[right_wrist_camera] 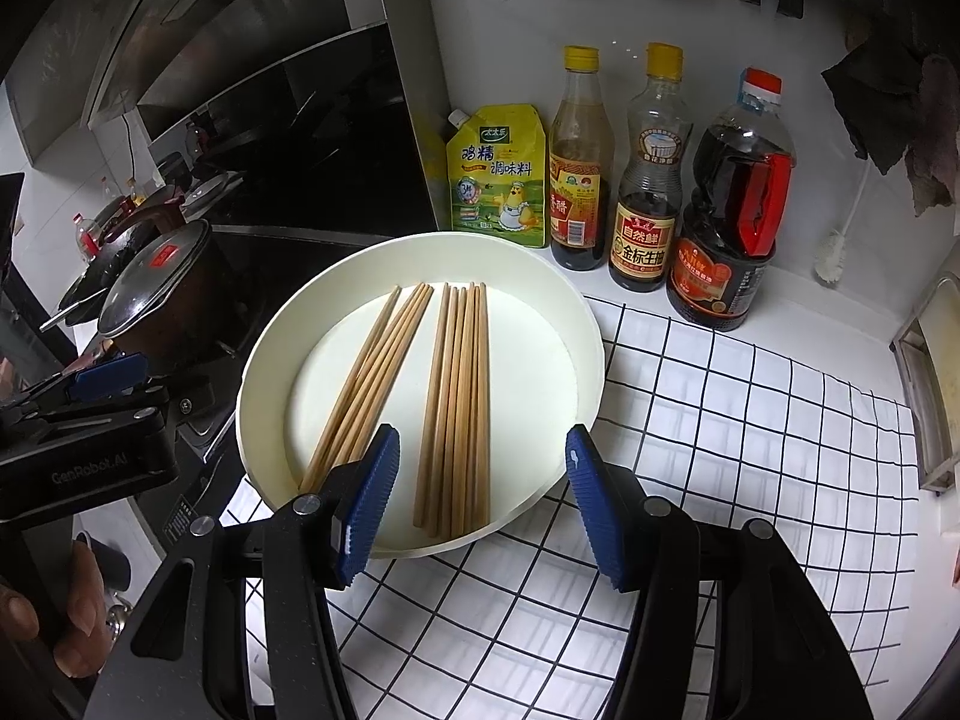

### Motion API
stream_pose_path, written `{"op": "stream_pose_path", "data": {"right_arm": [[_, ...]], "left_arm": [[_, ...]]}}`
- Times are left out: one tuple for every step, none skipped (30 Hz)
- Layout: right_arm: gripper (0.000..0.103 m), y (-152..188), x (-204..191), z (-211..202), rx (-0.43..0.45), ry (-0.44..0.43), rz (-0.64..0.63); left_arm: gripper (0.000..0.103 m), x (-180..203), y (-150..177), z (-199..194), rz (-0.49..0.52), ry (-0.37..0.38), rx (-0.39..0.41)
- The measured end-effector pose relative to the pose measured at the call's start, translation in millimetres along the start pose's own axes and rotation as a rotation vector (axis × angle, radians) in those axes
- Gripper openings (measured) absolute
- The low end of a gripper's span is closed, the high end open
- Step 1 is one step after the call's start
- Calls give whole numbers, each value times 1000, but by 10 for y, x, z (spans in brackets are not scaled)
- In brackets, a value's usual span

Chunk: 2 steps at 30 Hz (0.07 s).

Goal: Organize utensils

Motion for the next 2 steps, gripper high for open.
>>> {"op": "stream_pose_path", "data": {"right_arm": [[55, 3, -1, -5, 0, 0, 0], [55, 5, 0, -6, 0, 0, 1]], "left_arm": [[96, 2, 2, -1, 1, 0, 0], [96, 0, 3, -1, 0, 1, -1]]}}
Point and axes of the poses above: each gripper's, at about its wrist camera, not at the fingertips, and z roughly the way its jaws point, x to its right, y to its underside, the point moved 4 cm from there along z, roughly the way its jaws point, and after that the axes turned 14 degrees about -y, right-handed, at the moved point
